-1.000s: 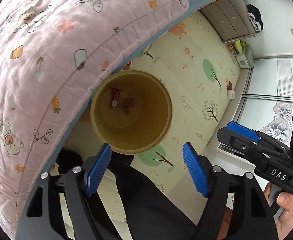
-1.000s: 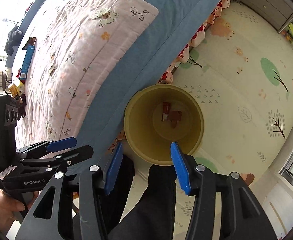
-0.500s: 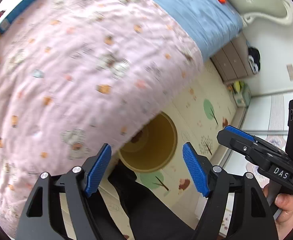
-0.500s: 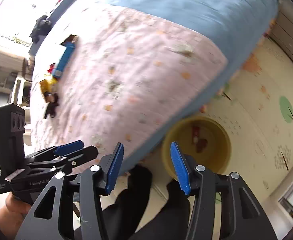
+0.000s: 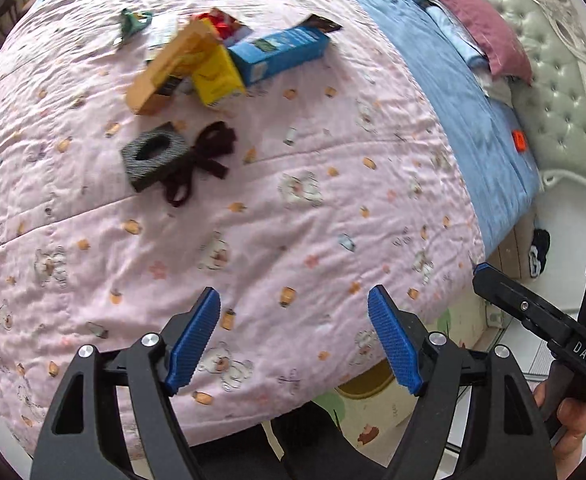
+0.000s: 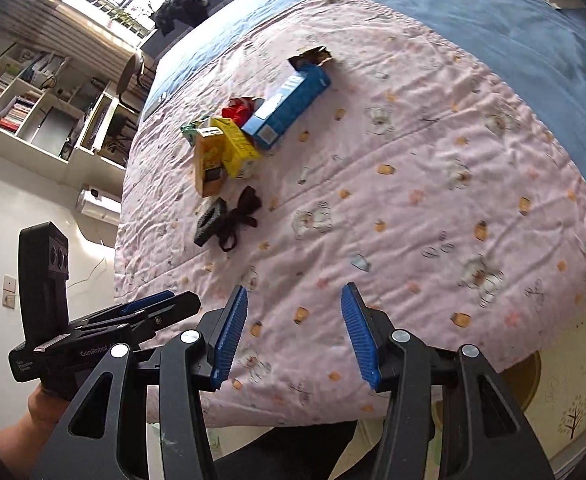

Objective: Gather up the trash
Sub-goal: 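Move both tools back over the quilt and grasp the black foam block with the left tool, then grasp the black strap with the right tool, then carry the foam block and strap over the bin and open both tools, then move both tools back toward the juice cartons on the quilt, then grasp the orange juice carton with the left tool while the right tool grasps the yellow carton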

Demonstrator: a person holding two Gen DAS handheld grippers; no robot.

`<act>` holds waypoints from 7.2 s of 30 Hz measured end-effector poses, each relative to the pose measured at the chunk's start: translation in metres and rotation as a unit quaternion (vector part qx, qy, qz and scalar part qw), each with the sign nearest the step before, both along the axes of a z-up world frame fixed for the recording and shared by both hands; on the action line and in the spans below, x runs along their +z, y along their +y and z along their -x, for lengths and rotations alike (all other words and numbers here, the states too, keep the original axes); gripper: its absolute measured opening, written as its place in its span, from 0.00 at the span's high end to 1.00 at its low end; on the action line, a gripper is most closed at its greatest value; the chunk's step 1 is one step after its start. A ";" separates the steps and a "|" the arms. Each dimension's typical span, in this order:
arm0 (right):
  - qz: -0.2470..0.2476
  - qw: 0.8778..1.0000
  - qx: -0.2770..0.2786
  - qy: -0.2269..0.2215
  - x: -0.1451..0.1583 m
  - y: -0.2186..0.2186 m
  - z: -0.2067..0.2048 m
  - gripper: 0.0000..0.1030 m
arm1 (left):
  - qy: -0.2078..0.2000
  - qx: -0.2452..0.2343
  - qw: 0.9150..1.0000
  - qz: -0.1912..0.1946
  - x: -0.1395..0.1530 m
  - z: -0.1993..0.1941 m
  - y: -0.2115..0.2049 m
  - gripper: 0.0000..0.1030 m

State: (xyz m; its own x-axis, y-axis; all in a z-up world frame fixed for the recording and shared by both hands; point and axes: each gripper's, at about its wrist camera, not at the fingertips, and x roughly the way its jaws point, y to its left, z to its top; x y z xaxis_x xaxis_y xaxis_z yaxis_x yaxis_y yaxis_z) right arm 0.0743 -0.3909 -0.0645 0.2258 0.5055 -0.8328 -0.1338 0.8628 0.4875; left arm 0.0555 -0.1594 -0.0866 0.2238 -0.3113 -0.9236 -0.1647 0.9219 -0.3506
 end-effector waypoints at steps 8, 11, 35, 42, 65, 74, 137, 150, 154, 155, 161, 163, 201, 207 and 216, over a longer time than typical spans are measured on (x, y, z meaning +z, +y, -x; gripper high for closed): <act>0.012 0.999 0.051 0.007 -0.014 0.083 -0.036 0.52 | 0.011 0.082 0.997 0.008 -0.016 -0.023 0.088 0.26; 0.022 0.997 0.070 0.012 -0.022 0.099 -0.050 0.52 | 0.020 0.105 0.994 0.017 -0.028 -0.034 0.104 0.24; 0.039 0.985 0.148 0.083 -0.114 0.149 -0.145 0.52 | 0.122 0.228 0.964 0.053 -0.150 -0.102 0.143 0.40; 0.034 0.983 0.146 0.106 -0.135 0.163 -0.147 0.52 | 0.109 0.222 0.968 0.045 -0.148 -0.091 0.146 0.77; 0.033 0.988 0.123 0.090 -0.129 0.179 -0.141 0.88 | 0.085 0.220 0.969 0.069 -0.112 -0.050 0.170 0.78; 0.025 0.997 0.063 0.045 -0.064 0.118 -0.101 0.88 | 0.053 0.119 0.988 0.077 -0.057 -0.037 0.123 0.78; 0.107 0.972 -0.143 0.153 -0.159 -0.344 0.197 0.62 | 0.137 -0.291 0.946 -0.041 -0.161 0.091 -0.403 0.22; 0.102 0.975 -0.142 0.136 -0.127 -0.325 0.176 0.62 | 0.093 -0.264 0.960 -0.017 -0.115 0.077 -0.367 0.22; 0.095 0.981 -0.131 0.111 -0.101 -0.302 0.156 0.62 | 0.071 -0.245 0.967 -0.007 -0.088 0.066 -0.339 0.22; 0.092 0.982 -0.128 0.104 -0.094 -0.294 0.150 0.62 | 0.065 -0.239 0.969 -0.006 -0.081 0.063 -0.330 0.22; 0.080 0.991 -0.089 0.067 -0.056 -0.230 0.105 0.62 | 0.031 -0.197 0.980 -0.008 -0.046 0.048 -0.261 0.22; 0.076 0.993 -0.072 0.056 -0.046 -0.202 0.090 0.62 | 0.024 -0.180 0.983 -0.011 -0.037 0.040 -0.233 0.22; 0.053 0.990 0.131 0.017 -0.040 0.105 -0.129 0.59 | -0.081 -0.004 0.982 -0.172 -0.040 -0.130 0.092 0.19; 0.056 0.989 0.131 0.044 -0.073 0.108 -0.152 0.59 | -0.072 -0.020 0.986 -0.147 -0.081 -0.171 0.105 0.24; 0.055 0.988 0.120 0.074 -0.107 0.117 -0.169 0.59 | -0.059 -0.035 0.990 -0.121 -0.104 -0.188 0.107 0.49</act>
State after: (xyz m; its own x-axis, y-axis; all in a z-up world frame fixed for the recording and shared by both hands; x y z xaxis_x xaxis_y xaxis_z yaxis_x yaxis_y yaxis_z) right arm 0.2429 -0.2735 -0.1713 -0.0178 0.4334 -0.9010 -0.2747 0.8644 0.4212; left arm 0.2438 -0.0522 -0.1901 0.3204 -0.1033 -0.9416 -0.0691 0.9888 -0.1320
